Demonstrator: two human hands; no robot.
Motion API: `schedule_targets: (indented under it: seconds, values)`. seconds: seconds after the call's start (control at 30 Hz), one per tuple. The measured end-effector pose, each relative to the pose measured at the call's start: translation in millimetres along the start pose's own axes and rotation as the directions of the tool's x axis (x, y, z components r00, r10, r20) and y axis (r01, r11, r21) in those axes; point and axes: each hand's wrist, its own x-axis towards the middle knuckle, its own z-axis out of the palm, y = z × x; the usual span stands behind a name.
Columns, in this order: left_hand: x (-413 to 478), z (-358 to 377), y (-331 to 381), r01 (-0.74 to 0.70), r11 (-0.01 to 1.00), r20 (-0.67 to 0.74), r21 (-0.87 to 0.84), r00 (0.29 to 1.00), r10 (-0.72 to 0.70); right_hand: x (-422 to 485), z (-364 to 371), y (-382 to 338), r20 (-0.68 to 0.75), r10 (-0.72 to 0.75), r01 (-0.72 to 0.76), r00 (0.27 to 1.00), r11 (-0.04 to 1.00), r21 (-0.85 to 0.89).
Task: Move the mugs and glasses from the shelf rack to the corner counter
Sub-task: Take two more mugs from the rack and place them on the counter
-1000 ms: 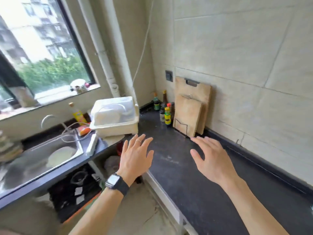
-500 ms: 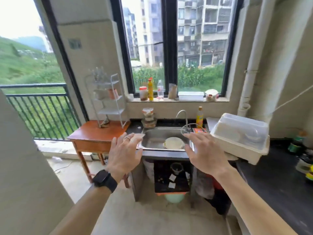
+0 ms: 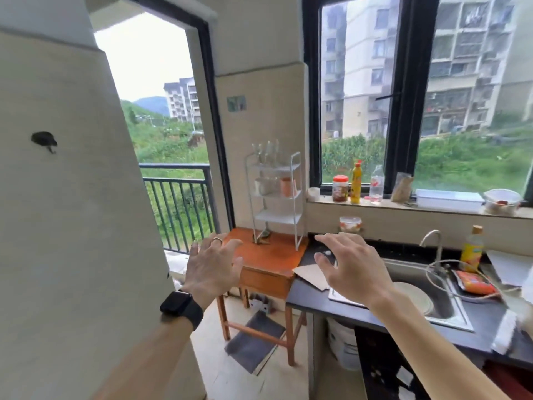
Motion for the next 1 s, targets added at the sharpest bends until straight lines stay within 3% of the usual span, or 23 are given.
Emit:
schedule_targets:
  seconds: [0.27,0.63,1.0]
  values:
    - [100,29,-54,0.028,0.999,-0.030,-0.022,0.999,-0.029,106,59,-16,0.016,-0.009,0.009,1.000,1.000,-0.007]
    - [294,82,-99,0.014,1.000,-0.052,-0.027,0.999,-0.016,299,148,20,0.001,-0.022,0.022,1.000,1.000,0.001]
    - [462,169,-133,-0.060,0.995,0.003,-0.079,0.998,0.060,439,242,53,0.058,0.084,-0.083,0.995,0.996,-0.017]
